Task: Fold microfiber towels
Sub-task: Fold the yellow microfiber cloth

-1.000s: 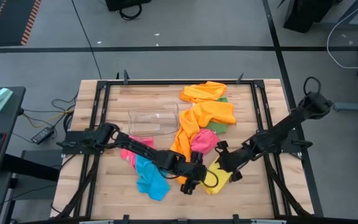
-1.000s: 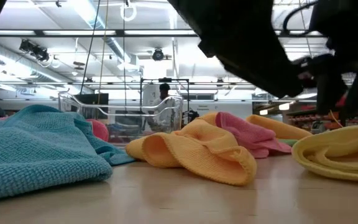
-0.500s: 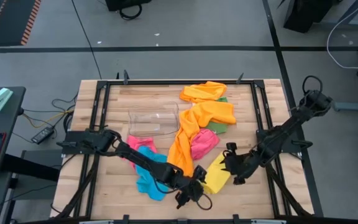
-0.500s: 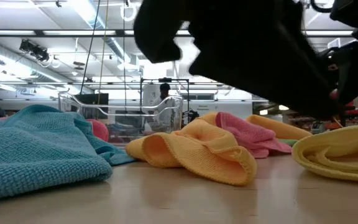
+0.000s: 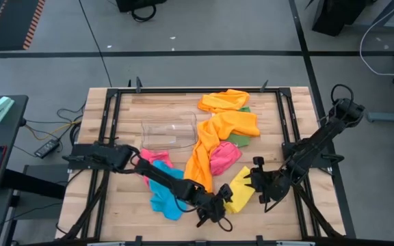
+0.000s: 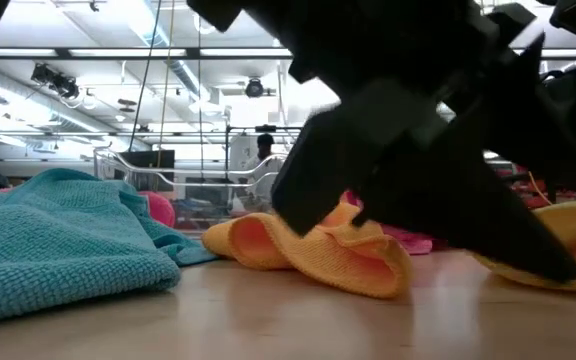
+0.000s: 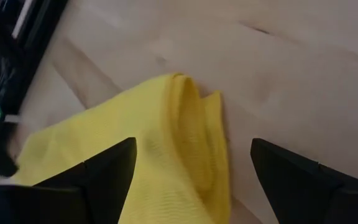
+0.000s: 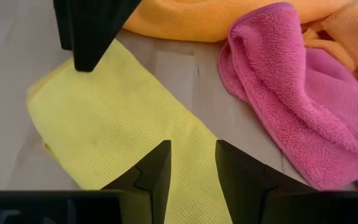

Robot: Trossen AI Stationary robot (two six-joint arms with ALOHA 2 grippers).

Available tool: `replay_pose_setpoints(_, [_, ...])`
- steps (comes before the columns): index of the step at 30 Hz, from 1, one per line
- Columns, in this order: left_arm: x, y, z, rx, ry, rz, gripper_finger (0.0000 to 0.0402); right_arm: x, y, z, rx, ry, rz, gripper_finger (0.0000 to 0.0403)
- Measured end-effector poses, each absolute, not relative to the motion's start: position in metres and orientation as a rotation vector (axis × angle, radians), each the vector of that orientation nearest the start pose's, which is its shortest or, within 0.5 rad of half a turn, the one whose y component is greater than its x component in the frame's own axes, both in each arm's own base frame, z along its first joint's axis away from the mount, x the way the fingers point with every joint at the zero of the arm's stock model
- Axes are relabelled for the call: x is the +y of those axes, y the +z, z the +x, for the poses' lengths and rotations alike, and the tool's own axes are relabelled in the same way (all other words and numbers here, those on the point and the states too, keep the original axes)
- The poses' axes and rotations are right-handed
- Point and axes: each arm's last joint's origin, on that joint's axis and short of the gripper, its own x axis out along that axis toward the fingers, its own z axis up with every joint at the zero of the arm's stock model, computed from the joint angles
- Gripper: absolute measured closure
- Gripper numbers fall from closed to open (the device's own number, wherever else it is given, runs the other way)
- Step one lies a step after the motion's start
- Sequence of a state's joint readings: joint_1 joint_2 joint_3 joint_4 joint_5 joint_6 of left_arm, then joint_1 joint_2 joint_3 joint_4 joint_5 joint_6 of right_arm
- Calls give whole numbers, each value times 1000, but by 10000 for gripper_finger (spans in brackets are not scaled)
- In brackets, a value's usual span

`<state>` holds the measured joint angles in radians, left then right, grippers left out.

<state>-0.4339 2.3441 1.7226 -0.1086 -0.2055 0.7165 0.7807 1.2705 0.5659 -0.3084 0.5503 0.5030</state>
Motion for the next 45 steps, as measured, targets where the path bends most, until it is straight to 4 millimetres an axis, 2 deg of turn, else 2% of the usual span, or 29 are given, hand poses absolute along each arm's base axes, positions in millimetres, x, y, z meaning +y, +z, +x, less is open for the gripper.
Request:
replay_pose_setpoints(5, [-204, 127, 470, 597, -467, 921, 76, 142, 164, 164, 809, -5, -117, 268])
replay_pose_setpoints(18, [-182, 125, 479, 622, -421, 890, 76, 143, 165, 165, 807, -11, -81, 268])
replay_pose_setpoints(24, [-182, 124, 478, 628, -423, 922, 92, 143, 165, 165, 797, -12, -59, 268])
replay_pose_setpoints(29, [-182, 123, 478, 626, -437, 952, 145, 145, 161, 166, 811, -38, -11, 268])
replay_pose_setpoints(36, [-182, 121, 477, 622, -482, 935, 241, 157, 140, 165, 869, -49, -17, 268])
replay_pose_setpoints(40, [-182, 121, 478, 619, -461, 899, 307, 162, 125, 165, 904, -66, -36, 268])
replay_pose_setpoints(43, [-182, 121, 479, 616, -446, 868, 371, 162, 118, 166, 916, -94, -53, 268])
replay_pose_setpoints(45, [-182, 121, 479, 620, -437, 842, 387, 162, 114, 167, 921, -107, -58, 268])
